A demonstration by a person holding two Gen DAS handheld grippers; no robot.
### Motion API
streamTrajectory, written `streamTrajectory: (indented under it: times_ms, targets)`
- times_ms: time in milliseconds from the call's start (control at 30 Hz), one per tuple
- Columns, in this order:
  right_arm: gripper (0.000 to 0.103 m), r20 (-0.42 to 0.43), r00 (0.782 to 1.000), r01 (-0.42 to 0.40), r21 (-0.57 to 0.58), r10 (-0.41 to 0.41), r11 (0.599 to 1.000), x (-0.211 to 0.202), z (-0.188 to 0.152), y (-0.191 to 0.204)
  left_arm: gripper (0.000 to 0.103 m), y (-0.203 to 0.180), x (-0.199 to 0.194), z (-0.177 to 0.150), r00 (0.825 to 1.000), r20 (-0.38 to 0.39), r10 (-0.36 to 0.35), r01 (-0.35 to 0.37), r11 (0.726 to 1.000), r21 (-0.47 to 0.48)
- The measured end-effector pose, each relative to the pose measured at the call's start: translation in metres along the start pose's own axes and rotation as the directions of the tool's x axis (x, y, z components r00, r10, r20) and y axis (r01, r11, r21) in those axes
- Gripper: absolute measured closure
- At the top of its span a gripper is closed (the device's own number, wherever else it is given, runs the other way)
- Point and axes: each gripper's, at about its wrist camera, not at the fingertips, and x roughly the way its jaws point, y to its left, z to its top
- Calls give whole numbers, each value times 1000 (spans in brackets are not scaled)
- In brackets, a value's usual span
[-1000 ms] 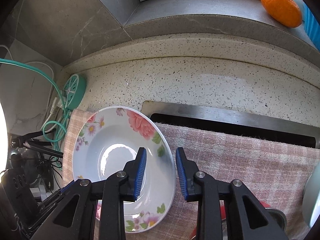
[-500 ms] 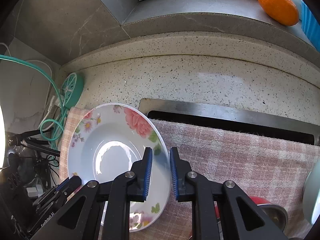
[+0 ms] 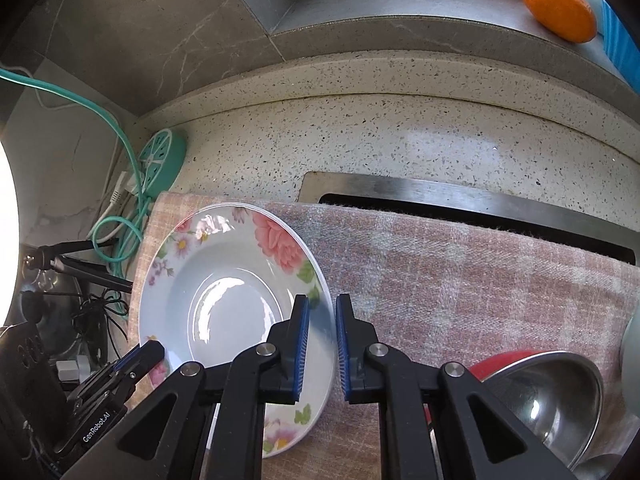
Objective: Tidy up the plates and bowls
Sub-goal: 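Close the right gripper on the pink-rose plate rim and lift, then carry the pink-rose plate over the plate stack and lower it on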
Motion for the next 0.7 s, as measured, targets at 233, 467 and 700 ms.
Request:
streamTrajectory:
  times_ms: [233, 467, 700]
  targets:
    - [91, 7, 1000, -16, -1, 16, 1000, -8, -10, 2, 90, 4, -14, -8, 1000, 18, -6, 6, 1000, -4]
    - [91, 30, 999, -32, 1, 32, 999, -22, -25, 4, 90, 2, -25, -17, 999, 31, -13, 13, 1000, 4]
    - [91, 55, 998, -38, 10, 38, 999, -39, -42, 6, 90, -4, -40, -27, 999, 41, -29, 28, 999, 14]
